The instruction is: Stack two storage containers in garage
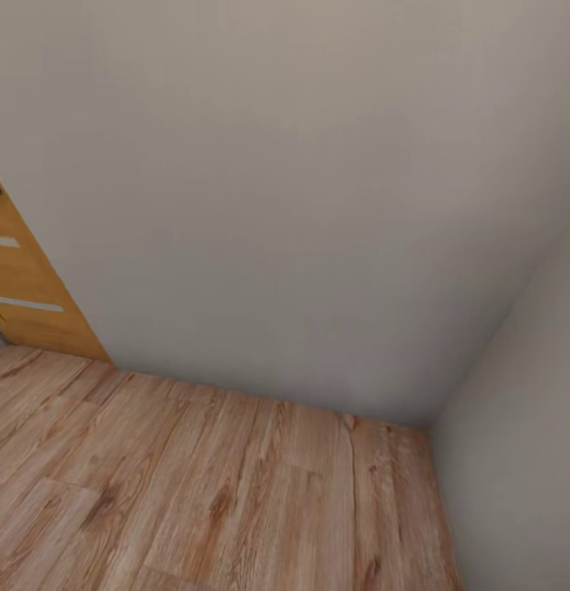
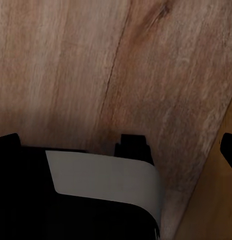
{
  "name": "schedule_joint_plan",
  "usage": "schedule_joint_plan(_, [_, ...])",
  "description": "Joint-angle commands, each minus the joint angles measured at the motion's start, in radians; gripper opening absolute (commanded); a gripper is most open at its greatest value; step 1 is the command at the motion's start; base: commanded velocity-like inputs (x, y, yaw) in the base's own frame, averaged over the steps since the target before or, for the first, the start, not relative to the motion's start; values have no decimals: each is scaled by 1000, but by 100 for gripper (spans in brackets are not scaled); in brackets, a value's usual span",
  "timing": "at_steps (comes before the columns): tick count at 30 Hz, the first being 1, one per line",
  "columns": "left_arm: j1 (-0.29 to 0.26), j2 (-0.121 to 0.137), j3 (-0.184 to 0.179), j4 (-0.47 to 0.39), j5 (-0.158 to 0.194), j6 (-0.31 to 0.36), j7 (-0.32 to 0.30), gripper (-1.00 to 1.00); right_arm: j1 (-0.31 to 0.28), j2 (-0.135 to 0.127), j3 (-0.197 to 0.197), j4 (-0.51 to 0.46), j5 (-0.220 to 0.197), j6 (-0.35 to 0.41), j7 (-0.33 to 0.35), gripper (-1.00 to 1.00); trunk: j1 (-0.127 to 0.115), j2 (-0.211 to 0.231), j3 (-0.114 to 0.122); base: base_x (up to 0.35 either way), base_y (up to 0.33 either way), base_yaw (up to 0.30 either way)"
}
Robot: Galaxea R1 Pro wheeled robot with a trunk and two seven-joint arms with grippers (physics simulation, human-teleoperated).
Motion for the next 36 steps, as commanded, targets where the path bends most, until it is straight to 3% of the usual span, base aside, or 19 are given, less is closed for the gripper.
schedule_joint_plan(1, [-1,0,-9,1,8,-4,5,100,0,-1,3,-2,0,5,2,100,0,0,-2,245,150,202])
schedule_joint_plan(17, [-1,0,-9,0,8,-4,5,100,0,0,3,-2,0,5,2,100,0,0,-20,235,141,202])
schedule_joint_plan(36, [-1,0,-9,0,8,-4,5,100,0,1,5,-2,0,5,2,100,0,0,-41,21,6,206])
